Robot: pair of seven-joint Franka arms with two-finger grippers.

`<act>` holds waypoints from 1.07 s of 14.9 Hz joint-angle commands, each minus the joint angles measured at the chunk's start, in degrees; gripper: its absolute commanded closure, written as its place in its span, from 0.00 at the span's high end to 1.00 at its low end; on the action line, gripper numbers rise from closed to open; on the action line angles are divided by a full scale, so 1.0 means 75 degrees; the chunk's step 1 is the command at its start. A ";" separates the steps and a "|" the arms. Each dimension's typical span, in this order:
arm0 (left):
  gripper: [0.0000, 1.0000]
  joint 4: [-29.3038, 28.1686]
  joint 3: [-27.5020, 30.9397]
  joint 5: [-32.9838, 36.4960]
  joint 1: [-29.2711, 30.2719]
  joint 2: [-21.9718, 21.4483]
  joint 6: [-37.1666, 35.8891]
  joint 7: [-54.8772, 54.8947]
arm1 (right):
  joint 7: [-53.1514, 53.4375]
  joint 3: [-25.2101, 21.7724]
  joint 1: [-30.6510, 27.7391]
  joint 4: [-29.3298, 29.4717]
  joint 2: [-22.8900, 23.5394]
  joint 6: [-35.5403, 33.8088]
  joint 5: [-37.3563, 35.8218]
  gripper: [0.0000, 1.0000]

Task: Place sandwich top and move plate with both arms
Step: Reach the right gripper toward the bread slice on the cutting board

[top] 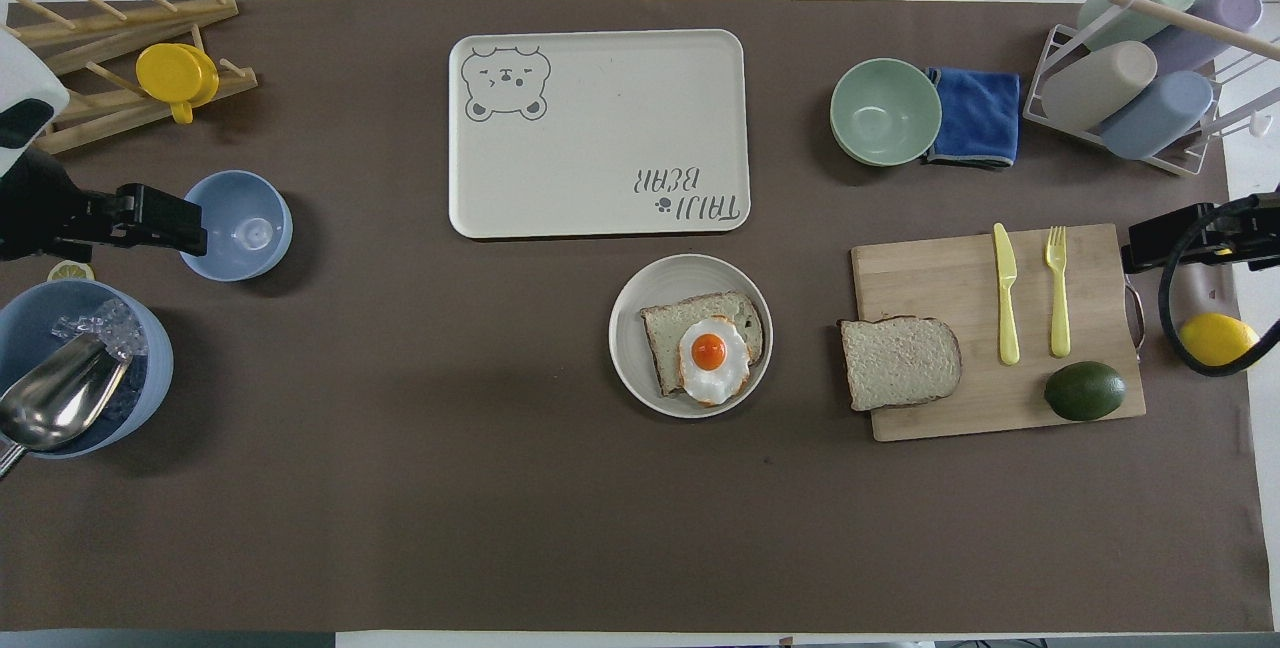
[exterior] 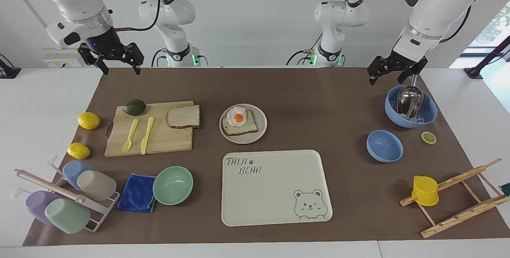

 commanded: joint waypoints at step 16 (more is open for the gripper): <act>1.00 -0.0045 -0.0017 0.0136 0.0030 -0.0078 0.0040 0.0056 | -0.0226 -0.0037 -0.0146 -0.0187 -0.0037 0.0033 -0.0049 1.00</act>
